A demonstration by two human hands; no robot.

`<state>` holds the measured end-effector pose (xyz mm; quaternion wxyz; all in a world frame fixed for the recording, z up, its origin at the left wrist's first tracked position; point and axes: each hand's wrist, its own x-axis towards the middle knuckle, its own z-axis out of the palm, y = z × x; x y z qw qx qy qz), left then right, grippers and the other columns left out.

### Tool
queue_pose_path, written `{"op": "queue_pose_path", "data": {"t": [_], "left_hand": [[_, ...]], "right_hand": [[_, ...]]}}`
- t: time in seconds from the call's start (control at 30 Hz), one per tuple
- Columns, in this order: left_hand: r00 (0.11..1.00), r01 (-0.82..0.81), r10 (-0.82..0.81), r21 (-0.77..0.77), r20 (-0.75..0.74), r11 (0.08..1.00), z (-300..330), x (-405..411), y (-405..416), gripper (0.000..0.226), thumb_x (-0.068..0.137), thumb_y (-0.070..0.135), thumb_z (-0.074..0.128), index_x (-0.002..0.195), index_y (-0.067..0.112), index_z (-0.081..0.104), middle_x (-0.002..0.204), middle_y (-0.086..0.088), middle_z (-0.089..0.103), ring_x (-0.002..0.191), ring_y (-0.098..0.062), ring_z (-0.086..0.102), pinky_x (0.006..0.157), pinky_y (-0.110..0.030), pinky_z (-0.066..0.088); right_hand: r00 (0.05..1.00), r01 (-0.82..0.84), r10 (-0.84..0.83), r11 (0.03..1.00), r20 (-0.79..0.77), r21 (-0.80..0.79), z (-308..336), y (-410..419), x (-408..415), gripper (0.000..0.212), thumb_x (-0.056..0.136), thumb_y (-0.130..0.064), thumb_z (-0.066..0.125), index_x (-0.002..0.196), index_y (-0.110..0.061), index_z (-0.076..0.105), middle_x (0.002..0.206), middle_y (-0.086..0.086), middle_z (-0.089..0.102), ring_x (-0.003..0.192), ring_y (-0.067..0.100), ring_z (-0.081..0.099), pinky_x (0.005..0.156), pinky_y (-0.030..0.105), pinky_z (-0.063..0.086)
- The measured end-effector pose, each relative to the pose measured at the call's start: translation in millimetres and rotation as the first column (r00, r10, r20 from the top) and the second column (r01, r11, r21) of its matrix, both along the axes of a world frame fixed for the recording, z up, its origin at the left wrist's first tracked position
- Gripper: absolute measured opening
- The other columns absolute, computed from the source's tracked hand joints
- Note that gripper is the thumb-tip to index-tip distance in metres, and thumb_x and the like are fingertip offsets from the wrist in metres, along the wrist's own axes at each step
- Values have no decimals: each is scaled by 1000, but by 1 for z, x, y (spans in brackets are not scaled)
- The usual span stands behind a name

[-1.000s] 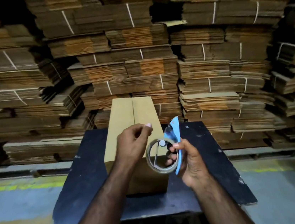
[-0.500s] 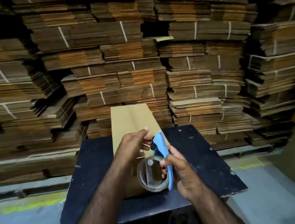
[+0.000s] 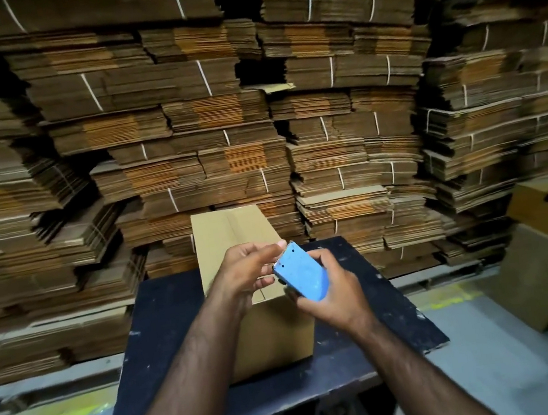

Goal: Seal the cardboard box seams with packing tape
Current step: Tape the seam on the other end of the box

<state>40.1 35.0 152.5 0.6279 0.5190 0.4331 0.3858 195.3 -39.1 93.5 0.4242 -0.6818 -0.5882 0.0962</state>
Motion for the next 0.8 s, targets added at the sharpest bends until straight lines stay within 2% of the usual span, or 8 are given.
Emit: {"op": "queue_pose_path", "data": {"t": [0.13, 0.23, 0.4, 0.53, 0.63, 0.8], "left_hand": [[999, 13, -11, -65, 35, 998, -3, -3, 13, 27, 82, 25, 79, 99, 5, 72, 88, -10, 77, 78, -18, 70, 72, -31, 51], [999, -54, 54, -61, 1, 997, -8, -3, 27, 21, 83, 21, 79, 96, 6, 74, 86, -10, 78, 79, -18, 71, 70, -30, 53], [976, -180, 188, 80, -106, 980, -20, 0, 51, 11, 87, 17, 75, 90, 6, 76, 84, -7, 77, 77, -19, 66, 69, -34, 51], [928, -325, 346, 156, -139, 933, -24, 8, 63, 11, 89, 17, 73, 86, 7, 75, 83, -7, 77, 69, -13, 66, 61, -27, 49], [890, -433, 441, 89, -116, 897, -32, 11, 73, 9, 86, 17, 76, 83, 9, 74, 82, -6, 76, 70, -15, 65, 61, -30, 48], [858, -507, 501, -27, -114, 861, -48, 17, 85, 10, 83, 17, 76, 86, 7, 76, 80, -7, 74, 71, -17, 57, 63, -32, 46]], "right_hand": [[989, -55, 55, 998, 138, -7, -2, 21, 14, 75, 56, -46, 76, 121, -41, 38, 103, -11, 62, 88, 13, 62, 64, 38, 58], [977, -128, 125, 992, 170, 3, -2, 38, 18, 75, 56, -46, 76, 122, -40, 40, 102, -11, 62, 88, 12, 62, 66, 37, 58], [955, -230, 231, 973, 185, -27, -2, 69, 28, 79, 57, -46, 80, 125, -44, 38, 102, -9, 62, 87, 12, 62, 66, 35, 59], [913, -313, 327, 945, 246, -93, 4, 94, 39, 73, 65, -51, 80, 124, -46, 36, 100, -10, 59, 86, 13, 61, 65, 32, 57], [858, -368, 399, 917, 322, -155, 12, 113, 59, 69, 68, -66, 71, 126, -42, 41, 105, -8, 61, 88, 15, 59, 69, 30, 55], [767, -445, 510, 860, 389, -249, 15, 142, 92, 80, 61, -77, 54, 132, -41, 45, 114, -3, 66, 90, 16, 61, 73, 33, 55]]}}
